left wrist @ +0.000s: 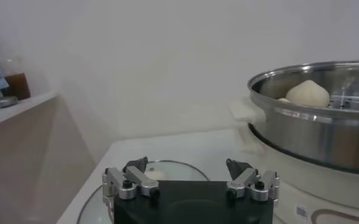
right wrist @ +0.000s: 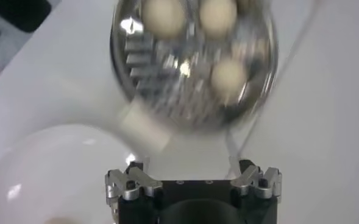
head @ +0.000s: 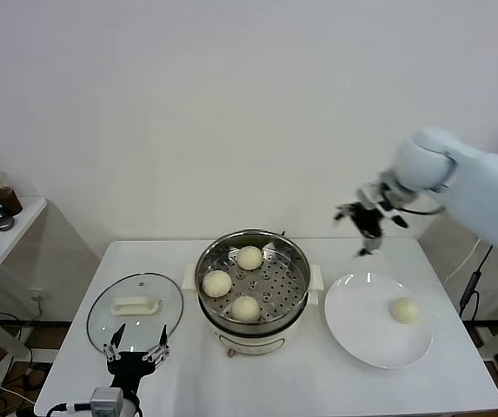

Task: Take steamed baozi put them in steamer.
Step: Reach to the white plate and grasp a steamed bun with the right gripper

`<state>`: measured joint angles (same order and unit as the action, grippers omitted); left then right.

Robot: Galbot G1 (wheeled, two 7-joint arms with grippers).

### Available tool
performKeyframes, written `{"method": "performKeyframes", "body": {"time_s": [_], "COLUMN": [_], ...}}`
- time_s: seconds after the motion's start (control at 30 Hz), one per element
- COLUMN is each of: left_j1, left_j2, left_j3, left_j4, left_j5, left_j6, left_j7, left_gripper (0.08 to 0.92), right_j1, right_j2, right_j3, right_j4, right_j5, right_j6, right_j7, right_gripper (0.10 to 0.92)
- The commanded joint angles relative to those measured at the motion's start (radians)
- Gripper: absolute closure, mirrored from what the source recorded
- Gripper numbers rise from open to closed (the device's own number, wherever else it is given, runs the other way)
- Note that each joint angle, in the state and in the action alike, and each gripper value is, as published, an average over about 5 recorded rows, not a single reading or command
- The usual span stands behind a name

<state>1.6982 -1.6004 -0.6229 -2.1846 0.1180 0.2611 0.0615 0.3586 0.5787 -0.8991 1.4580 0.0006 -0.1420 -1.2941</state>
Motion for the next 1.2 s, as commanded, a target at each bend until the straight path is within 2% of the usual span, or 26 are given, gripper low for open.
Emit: {"method": "performKeyframes", "body": {"time_s": [0.03,0.17,0.6,1.2], "left_j1": [0.023,0.039,0.042,0.026], "left_j2": [0.000,0.000,0.000,0.001], "left_j3": [0.002,0.000,-0.010,-0.012], "left_j4": [0.001,0.001,0.031,0.059], "left_j5": [-0.006,-0.004,-0.002,-0.002], "left_j6": [0.000,0.001,0.002,0.004], "left_j7": [0.001,0.002,0.000,0.002], "left_gripper": [0.177,0.177,0.177,0.177], "right_j1": [-0.467,-0.585,-0.586,-0.577], "right_j2": [-0.183,-0.136,0.011,0.113], "right_j3": [0.353,0.458,0.452,0.427], "right_j4": [-0.064,-0.128,-0.283,-0.366], "right_j5": [-0.208,-0.292,-0.356,-0.404], "right_j6": [-0.064,-0.049,0.015,0.024], "right_j7": [-0.039,-0.020,0.012,0.048], "right_gripper": [0.203,0.203,0.203,0.203]}}
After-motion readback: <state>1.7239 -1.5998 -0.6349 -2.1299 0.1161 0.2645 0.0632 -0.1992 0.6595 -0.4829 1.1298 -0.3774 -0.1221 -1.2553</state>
